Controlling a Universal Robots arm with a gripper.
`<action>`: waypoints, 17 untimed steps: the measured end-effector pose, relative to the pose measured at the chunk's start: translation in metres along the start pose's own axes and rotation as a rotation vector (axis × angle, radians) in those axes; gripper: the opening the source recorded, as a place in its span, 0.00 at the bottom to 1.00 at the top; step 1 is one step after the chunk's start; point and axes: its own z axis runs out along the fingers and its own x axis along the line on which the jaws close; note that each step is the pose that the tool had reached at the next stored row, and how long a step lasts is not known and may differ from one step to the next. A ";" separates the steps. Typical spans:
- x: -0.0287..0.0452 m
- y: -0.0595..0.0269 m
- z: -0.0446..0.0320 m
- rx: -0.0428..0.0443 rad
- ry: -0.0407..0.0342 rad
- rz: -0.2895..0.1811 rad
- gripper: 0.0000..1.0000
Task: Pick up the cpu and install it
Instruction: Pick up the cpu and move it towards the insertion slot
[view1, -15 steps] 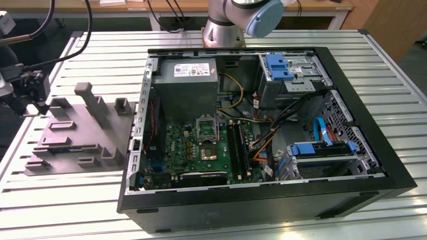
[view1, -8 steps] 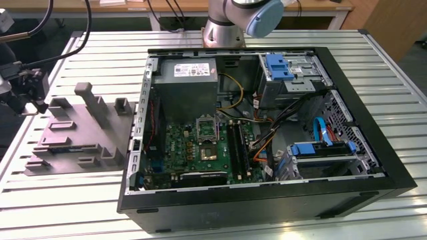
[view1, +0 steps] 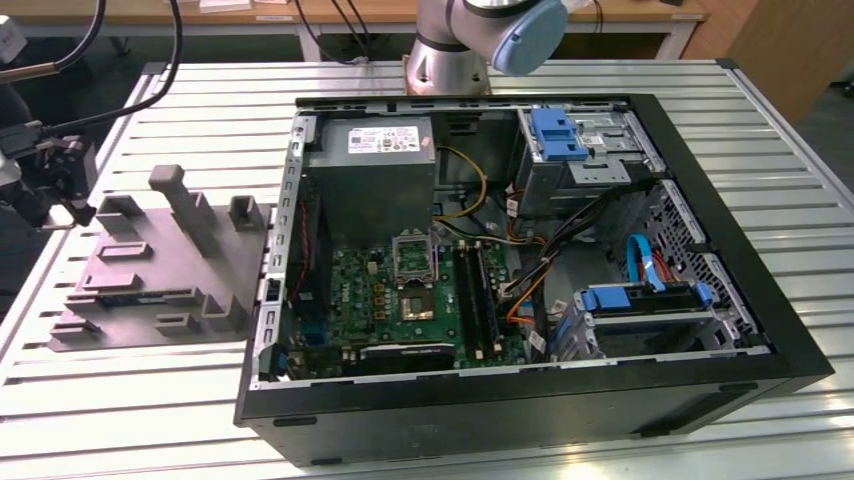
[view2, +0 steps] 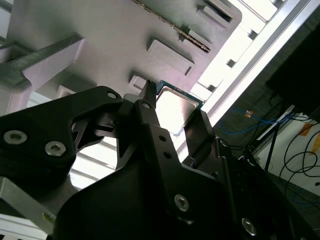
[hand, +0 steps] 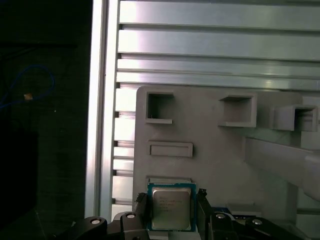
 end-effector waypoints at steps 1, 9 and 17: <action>0.0000 0.0000 -0.0005 0.0001 0.0003 0.000 0.47; 0.0001 0.0000 -0.0035 -0.0001 -0.0002 0.000 0.47; 0.0001 0.0000 -0.0057 -0.0002 -0.0003 0.000 0.47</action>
